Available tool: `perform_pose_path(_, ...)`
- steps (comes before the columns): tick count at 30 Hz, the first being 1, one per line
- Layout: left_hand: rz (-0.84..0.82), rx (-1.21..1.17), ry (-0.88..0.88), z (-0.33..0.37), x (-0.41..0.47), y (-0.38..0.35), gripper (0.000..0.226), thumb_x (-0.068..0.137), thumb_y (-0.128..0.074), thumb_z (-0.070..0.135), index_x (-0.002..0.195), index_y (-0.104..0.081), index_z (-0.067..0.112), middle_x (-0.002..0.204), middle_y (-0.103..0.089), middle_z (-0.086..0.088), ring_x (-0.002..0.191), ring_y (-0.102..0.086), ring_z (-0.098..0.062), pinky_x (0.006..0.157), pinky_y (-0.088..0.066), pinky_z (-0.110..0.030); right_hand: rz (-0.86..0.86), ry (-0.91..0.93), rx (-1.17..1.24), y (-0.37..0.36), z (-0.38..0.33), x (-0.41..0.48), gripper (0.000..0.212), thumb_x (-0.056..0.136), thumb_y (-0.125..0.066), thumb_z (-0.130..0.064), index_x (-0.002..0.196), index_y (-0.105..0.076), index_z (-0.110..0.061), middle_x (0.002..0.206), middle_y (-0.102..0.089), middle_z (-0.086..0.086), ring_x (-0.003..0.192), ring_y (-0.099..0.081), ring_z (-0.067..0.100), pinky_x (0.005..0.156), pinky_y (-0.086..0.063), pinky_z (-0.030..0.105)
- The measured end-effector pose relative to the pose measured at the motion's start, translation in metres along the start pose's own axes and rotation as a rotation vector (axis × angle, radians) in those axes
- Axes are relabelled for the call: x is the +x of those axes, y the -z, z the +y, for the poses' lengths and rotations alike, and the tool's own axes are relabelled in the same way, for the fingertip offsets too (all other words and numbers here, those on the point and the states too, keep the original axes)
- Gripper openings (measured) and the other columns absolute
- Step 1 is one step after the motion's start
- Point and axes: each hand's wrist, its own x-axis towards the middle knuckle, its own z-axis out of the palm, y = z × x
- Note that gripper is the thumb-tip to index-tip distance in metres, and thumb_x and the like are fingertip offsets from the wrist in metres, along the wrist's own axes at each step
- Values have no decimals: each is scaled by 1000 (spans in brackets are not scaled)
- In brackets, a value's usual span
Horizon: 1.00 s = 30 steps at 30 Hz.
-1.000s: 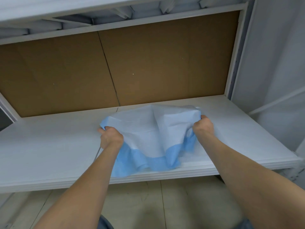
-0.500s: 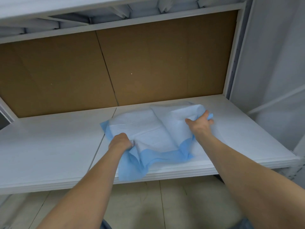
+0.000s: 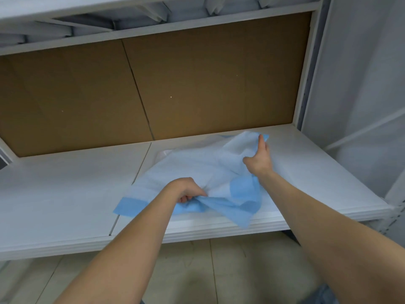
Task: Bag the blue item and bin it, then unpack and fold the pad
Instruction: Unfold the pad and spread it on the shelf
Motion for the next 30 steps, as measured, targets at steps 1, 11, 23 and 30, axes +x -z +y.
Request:
perform_pose_path(1,-37,-4,-11,5,-2,-1,36,81,-58,22,56,-33,17,41,-26,3,34,-20,-12,41,-15,-17,5,-4,-80,1,0,1,81,90,-51,-5,153,-6,-28,160,-4,-2,137,-35,28,96,-44,36)
perform_pose_path(11,-280,4,-231,27,-4,-15,18,81,-73,29,83,-58,20,64,-55,4,50,-40,-9,46,-35,-19,76,-211,-446,25,5,8,42,89,-51,-22,130,-42,-16,136,-37,12,126,-35,34,99,-37,43)
perform_pose_path(23,133,-275,-343,39,7,-18,10,90,-58,16,98,-64,17,83,-62,-2,68,-60,-14,61,-52,-24,-180,-138,-591,24,3,-7,37,83,-61,-30,115,-54,-13,125,-53,10,117,-53,26,80,-44,32)
perform_pose_path(30,444,289,92,-32,29,5,48,92,-47,17,140,-38,15,140,-39,-10,129,-41,-28,100,-43,-38,-235,-111,-769,2,15,-15,35,84,-57,-27,116,-51,-14,128,-45,11,104,-54,24,72,-43,30)
